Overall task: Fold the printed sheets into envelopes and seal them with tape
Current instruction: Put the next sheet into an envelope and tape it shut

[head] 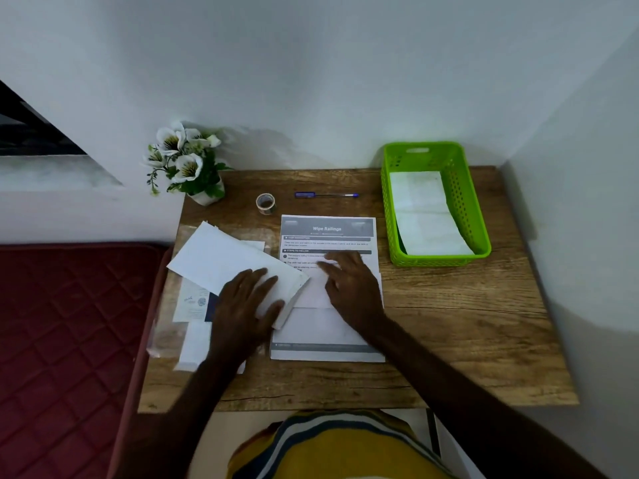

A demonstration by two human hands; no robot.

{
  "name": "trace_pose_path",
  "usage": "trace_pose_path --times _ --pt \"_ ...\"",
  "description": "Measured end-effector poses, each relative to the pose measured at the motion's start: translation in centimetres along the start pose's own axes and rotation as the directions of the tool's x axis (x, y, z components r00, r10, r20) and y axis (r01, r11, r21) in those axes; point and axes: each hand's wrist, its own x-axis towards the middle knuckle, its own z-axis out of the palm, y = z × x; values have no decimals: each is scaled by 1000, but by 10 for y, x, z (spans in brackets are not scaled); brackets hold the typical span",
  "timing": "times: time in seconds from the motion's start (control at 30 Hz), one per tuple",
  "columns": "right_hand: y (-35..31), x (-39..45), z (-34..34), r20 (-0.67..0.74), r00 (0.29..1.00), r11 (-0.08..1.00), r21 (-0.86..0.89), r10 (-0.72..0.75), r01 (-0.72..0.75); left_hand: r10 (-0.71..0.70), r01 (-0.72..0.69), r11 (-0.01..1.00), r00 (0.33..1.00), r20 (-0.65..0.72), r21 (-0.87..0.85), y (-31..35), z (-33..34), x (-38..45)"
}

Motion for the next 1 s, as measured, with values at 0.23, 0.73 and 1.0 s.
trace_pose_path --times 0.23,0.73,1.0 --pt "10 -44 -25 -161 789 803 178 593 -568 -88 89 996 989 121 1 10 7 -6" --pt "4 -54 -29 -55 608 609 132 792 -782 -84 67 993 977 195 93 14 10 -7" --pt "3 -52 -21 -88 614 620 151 784 -770 -84 68 993 980 180 94 13 11 -7"
